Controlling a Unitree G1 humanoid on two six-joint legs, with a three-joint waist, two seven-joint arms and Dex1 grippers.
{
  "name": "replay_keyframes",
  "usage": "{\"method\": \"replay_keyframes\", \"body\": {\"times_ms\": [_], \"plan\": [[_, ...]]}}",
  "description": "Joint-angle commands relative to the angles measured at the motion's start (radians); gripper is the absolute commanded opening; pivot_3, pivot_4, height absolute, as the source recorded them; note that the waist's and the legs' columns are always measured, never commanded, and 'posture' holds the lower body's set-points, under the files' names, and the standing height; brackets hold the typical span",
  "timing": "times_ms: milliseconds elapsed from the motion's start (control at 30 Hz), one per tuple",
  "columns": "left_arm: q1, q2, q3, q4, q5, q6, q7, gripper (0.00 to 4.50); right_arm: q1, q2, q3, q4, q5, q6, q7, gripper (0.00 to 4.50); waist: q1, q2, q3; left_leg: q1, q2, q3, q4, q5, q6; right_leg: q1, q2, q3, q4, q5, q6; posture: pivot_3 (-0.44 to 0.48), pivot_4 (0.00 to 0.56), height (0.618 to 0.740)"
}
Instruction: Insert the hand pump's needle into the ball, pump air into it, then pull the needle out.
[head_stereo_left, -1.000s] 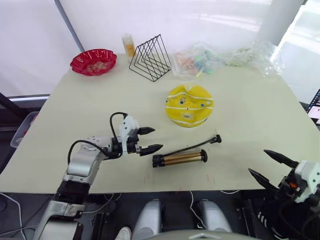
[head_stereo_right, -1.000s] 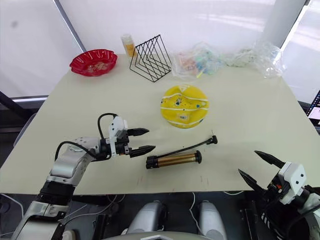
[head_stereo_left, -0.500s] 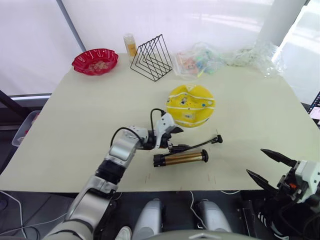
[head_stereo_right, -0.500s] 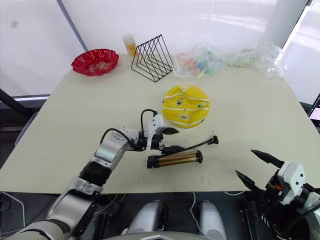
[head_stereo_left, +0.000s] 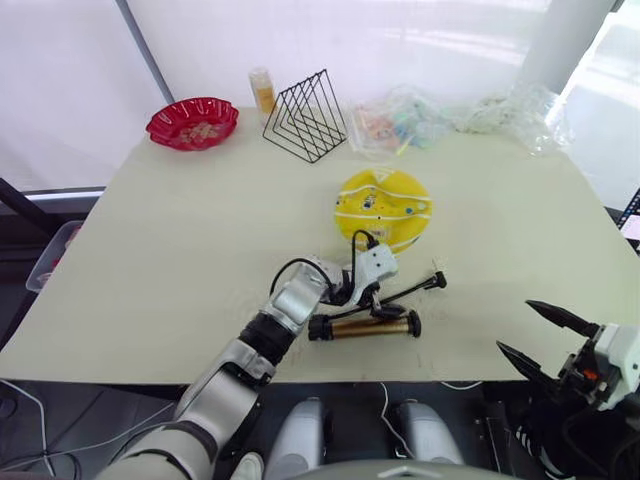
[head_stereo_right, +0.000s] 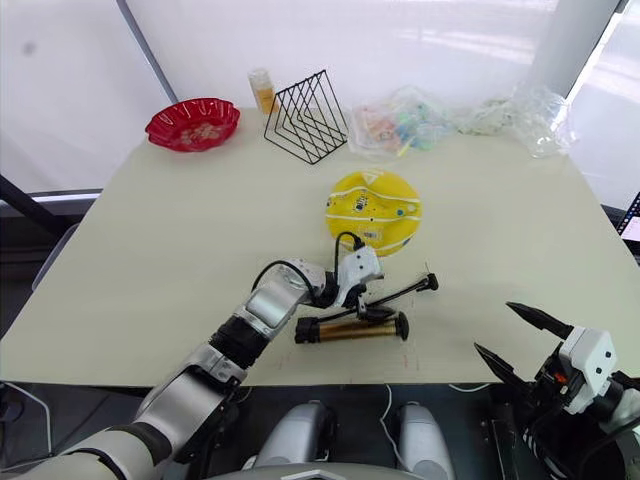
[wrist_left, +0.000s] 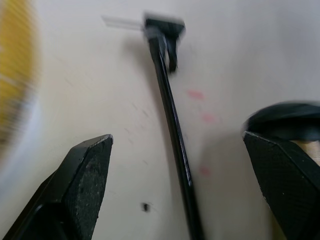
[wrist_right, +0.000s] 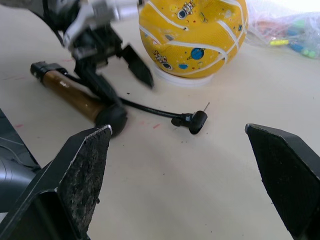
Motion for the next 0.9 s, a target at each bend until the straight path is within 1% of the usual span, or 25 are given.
{"method": "replay_keyframes", "body": {"times_ms": [33, 167, 300, 400, 433, 467, 533, 567, 667, 700, 833, 900], "plan": [[-0.005, -0.025, -0.018, 0.041, 0.028, 0.013, 0.014, 4.42, 0.005, -0.013, -0.038, -0.048, 0.022, 0.001, -0.006, 4.50, 0.004, 0.000, 0.000, 0.000, 0.000, -0.001, 0.000, 0.000, 0.000, 0.000, 0.000, -0.001, 0.000, 0.000, 0.000, 0.000, 0.150, 0.737], [-0.018, -0.042, -0.027, 0.087, 0.054, -0.005, 0.020, 4.42, 0.005, -0.014, -0.039, -0.056, 0.023, 0.005, -0.010, 4.50, 0.005, 0.001, -0.001, 0.000, 0.000, -0.002, 0.004, 0.000, 0.000, 0.002, 0.000, -0.001, 0.000, -0.001, -0.001, 0.000, 0.150, 0.737], [-0.023, -0.060, -0.038, 0.113, 0.063, -0.013, 0.002, 4.42, 0.000, -0.017, -0.040, -0.060, 0.022, 0.009, -0.013, 4.50, 0.006, 0.001, -0.001, 0.000, 0.001, -0.002, 0.007, 0.000, 0.000, 0.003, -0.002, -0.001, 0.000, -0.002, 0.003, 0.000, 0.150, 0.737], [-0.015, -0.063, -0.047, 0.107, 0.068, -0.022, -0.017, 3.66, -0.001, -0.018, -0.041, -0.061, 0.021, 0.012, -0.014, 4.50, 0.005, 0.001, -0.001, 0.000, 0.001, -0.002, 0.007, 0.000, 0.000, 0.004, -0.002, -0.001, 0.000, -0.002, 0.003, 0.000, 0.150, 0.737], [-0.012, -0.064, -0.047, 0.104, 0.069, -0.023, -0.020, 3.17, 0.000, -0.018, -0.042, -0.062, 0.022, 0.012, -0.014, 4.50, 0.005, 0.001, -0.001, 0.000, 0.001, -0.002, 0.007, 0.000, 0.000, 0.004, -0.002, -0.001, 0.000, -0.001, 0.001, 0.000, 0.150, 0.737], [-0.009, -0.064, -0.047, 0.100, 0.070, -0.023, -0.022, 2.93, 0.001, -0.019, -0.042, -0.062, 0.021, 0.013, -0.015, 4.50, 0.005, 0.001, -0.001, 0.000, 0.001, -0.002, 0.006, 0.000, 0.000, 0.004, -0.002, -0.001, 0.000, 0.000, 0.000, 0.000, 0.150, 0.737], [-0.002, -0.063, -0.050, 0.091, 0.071, -0.027, -0.027, 2.16, 0.003, -0.019, -0.042, -0.065, 0.020, 0.016, -0.015, 4.50, 0.005, 0.001, -0.001, 0.000, 0.001, -0.002, 0.006, 0.000, 0.001, 0.004, -0.002, -0.001, 0.000, 0.000, 0.000, 0.000, 0.150, 0.737], [0.002, -0.062, -0.051, 0.086, 0.071, -0.029, -0.030, 1.64, 0.004, -0.019, -0.042, -0.066, 0.020, 0.018, -0.016, 4.50, 0.005, 0.001, -0.001, 0.000, 0.001, -0.002, 0.006, 0.000, 0.001, 0.004, -0.002, -0.001, -0.001, 0.000, 0.000, 0.000, 0.150, 0.737], [0.007, -0.062, -0.051, 0.079, 0.074, -0.032, -0.035, 0.32, 0.006, -0.019, -0.042, -0.069, 0.020, 0.021, -0.017, 4.50, 0.005, 0.001, -0.001, -0.001, 0.001, -0.002, 0.006, 0.000, 0.001, 0.003, -0.002, -0.001, -0.001, 0.000, 0.000, 0.000, 0.150, 0.737], [0.007, -0.062, -0.051, 0.078, 0.075, -0.032, -0.036, 0.06, 0.006, -0.019, -0.042, -0.069, 0.020, 0.021, -0.018, 4.50, 0.005, 0.001, -0.001, -0.001, 0.001, -0.002, 0.006, 0.000, 0.001, 0.003, -0.002, -0.001, -0.001, 0.000, 0.000, 0.000, 0.150, 0.737], [0.034, -0.063, -0.030, 0.014, 0.034, -0.043, -0.065, 0.06, 0.001, -0.010, -0.031, -0.095, 0.033, 0.057, -0.047, 4.50, 0.002, 0.002, -0.002, 0.000, 0.001, -0.002, 0.006, 0.000, 0.001, 0.003, -0.002, -0.001, -0.001, 0.000, 0.000, 0.000, 0.150, 0.737], [0.049, -0.066, -0.006, -0.025, 0.005, -0.060, -0.073, 0.06, -0.006, 0.002, -0.022, -0.127, 0.054, 0.109, -0.090, 4.50, 0.002, 0.002, -0.002, -0.001, 0.001, -0.002, 0.006, 0.000, 0.001, 0.003, -0.002, -0.001, -0.001, 0.000, 0.000, 0.000, 0.150, 0.737]]}}
